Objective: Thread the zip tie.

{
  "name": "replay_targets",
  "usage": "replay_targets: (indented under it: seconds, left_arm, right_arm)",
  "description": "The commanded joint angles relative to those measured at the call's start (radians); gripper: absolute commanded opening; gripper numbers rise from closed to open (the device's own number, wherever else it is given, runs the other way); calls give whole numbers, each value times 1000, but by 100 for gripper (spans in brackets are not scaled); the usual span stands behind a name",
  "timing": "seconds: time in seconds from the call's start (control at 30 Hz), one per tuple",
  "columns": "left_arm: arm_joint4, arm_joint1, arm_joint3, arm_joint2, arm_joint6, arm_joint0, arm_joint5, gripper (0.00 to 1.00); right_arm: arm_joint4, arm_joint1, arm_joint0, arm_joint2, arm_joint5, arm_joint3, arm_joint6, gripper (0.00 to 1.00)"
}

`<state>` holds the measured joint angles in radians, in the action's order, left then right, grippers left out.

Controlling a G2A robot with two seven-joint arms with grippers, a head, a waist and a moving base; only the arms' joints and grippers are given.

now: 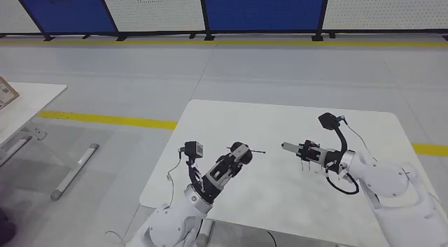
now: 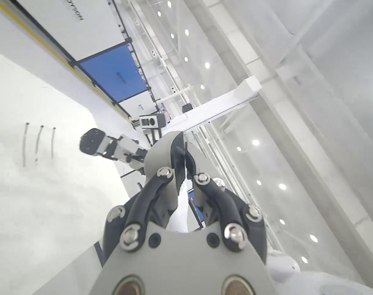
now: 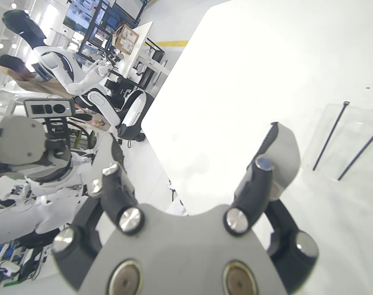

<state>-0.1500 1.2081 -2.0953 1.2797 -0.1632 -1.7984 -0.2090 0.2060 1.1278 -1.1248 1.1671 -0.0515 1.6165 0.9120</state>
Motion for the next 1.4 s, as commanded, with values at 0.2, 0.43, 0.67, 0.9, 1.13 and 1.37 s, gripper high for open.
replay_targets:
  seconds: [0.2,0.43,0.67,0.9,1.13,1.37]
  left_arm:
    - [-3,9,174,-58,20,97,131,0]
    - [-6,14,288,-78,38,145,183,0]
    - [-25,18,321,-91,43,167,168,0]
    - [-31,9,178,-61,3,109,53,0]
    - [-55,-6,-17,-9,-71,0,-54,0]
    - [-44,-14,-112,15,-91,-84,-126,0]
  right_arm:
    - [0,0,0,0,0,0,0,100]
    - [0,0,0,0,0,0,0,100]
    - [0,0,0,0,0,0,0,100]
    - [0,0,0,0,0,0,0,100]
    - [0,0,0,0,0,0,0,100]
    - [0,0,0,0,0,0,0,100]
